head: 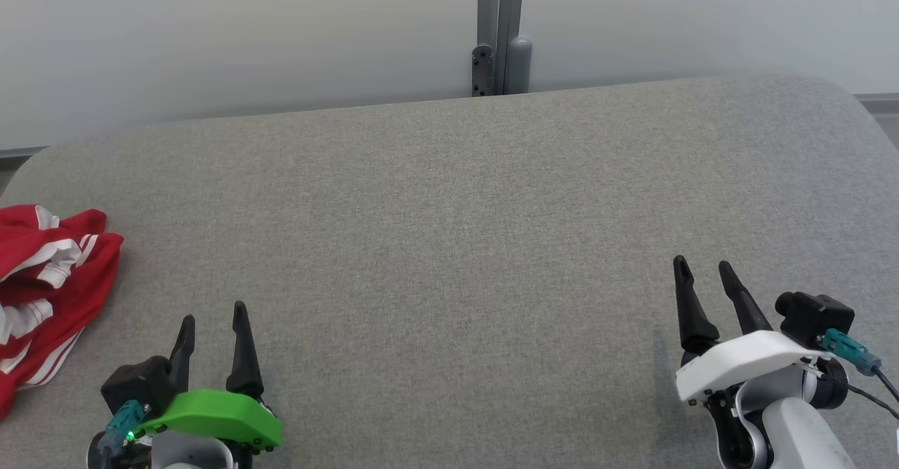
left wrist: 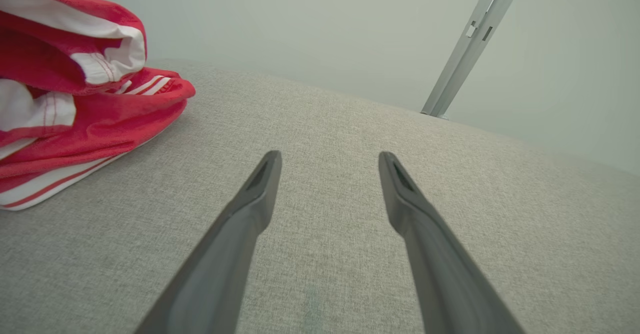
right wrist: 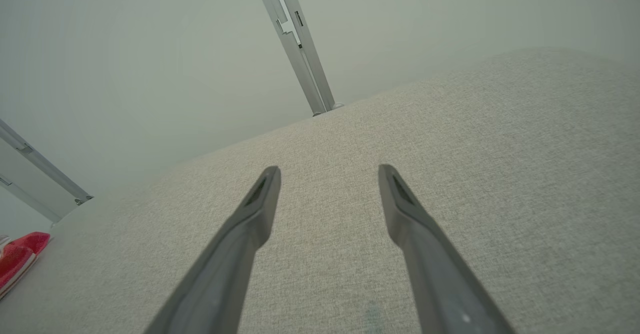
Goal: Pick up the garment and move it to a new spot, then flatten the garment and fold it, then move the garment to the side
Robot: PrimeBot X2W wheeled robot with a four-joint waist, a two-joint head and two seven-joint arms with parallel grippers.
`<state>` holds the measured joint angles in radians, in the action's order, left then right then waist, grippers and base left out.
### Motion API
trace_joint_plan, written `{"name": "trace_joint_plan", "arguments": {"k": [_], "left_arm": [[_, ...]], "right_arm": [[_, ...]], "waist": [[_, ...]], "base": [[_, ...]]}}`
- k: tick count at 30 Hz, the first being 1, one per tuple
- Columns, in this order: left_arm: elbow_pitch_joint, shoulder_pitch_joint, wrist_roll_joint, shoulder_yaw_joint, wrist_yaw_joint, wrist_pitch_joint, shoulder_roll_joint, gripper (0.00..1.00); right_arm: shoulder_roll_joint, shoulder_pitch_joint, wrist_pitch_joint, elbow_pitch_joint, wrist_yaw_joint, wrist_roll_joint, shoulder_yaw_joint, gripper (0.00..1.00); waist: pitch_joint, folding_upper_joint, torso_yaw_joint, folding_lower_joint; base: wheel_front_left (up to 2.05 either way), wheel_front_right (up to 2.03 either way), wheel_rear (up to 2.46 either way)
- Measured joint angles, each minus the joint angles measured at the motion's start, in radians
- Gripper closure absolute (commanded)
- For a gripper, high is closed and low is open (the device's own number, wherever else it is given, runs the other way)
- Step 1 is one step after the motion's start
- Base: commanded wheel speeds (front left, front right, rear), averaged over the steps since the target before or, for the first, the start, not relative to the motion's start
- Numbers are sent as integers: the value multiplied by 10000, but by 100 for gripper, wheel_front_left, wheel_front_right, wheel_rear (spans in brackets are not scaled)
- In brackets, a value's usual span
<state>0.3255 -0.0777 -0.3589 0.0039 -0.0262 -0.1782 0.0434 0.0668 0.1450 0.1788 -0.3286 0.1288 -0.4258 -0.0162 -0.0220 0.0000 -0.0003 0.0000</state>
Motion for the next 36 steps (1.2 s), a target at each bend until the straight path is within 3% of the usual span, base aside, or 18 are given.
{"name": "trace_joint_plan", "arguments": {"k": [36], "left_arm": [[8, 54, 2940, -84, 366, -761, 40, 0]], "right_arm": [[-107, 128, 750, -219, 17, 3087, 138, 0]], "waist": [[-50, 0, 49, 0]], "base": [[0, 0, 0]]}}
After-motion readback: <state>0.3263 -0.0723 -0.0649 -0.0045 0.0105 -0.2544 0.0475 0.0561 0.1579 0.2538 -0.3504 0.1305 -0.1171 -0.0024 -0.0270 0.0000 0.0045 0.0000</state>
